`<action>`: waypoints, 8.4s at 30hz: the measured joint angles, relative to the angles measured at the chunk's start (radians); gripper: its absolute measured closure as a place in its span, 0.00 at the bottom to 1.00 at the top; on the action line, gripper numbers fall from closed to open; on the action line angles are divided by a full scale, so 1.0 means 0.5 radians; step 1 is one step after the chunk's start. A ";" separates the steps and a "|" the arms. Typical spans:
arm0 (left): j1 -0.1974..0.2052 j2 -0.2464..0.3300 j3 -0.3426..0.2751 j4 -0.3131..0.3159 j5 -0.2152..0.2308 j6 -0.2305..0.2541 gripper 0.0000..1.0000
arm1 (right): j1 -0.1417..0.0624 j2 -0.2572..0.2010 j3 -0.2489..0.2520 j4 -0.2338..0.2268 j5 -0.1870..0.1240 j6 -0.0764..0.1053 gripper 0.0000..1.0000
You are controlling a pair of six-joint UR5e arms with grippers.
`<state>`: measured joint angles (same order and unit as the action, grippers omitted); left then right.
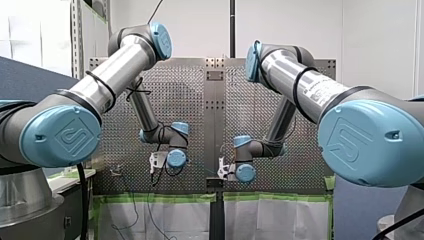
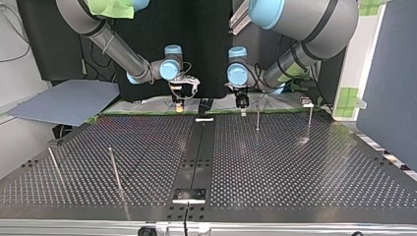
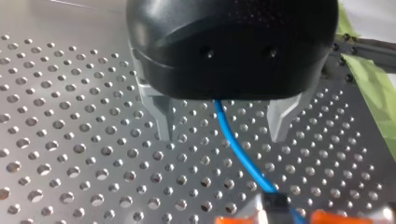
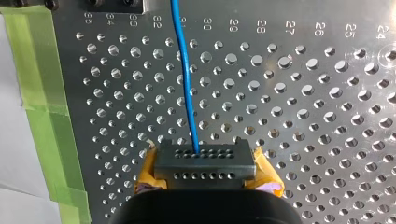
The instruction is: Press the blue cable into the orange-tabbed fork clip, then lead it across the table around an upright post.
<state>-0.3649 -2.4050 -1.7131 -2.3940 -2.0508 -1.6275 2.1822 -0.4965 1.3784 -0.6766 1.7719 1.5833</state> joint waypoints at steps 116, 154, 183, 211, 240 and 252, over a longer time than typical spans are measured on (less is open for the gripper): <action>-0.343 0.973 0.010 -0.407 -0.322 -0.005 1.00 | 0.050 -1.061 0.000 0.647 0.015 -0.027 1.00; -0.346 1.081 0.240 -0.582 -0.209 0.062 1.00 | 0.006 -1.408 -0.004 0.652 0.018 -0.020 1.00; -0.388 1.079 0.616 -0.827 -0.095 0.091 1.00 | -0.135 -1.613 -0.020 0.730 0.008 0.008 1.00; -0.393 1.010 0.856 -0.970 0.024 0.078 1.00 | -0.353 -1.671 -0.020 0.779 0.006 0.018 1.00; -0.480 0.720 1.262 -1.166 0.091 0.017 1.00 | -0.607 -1.672 -0.019 0.797 -0.013 0.018 1.00; -0.535 0.587 1.501 -1.216 0.138 -0.020 1.00 | -0.674 -1.644 -0.018 0.796 -0.021 0.018 1.00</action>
<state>-0.6326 -2.1113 -0.9626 -3.0020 -1.9820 -1.6374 1.8451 -1.3184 1.3692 -0.2785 1.7613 1.5925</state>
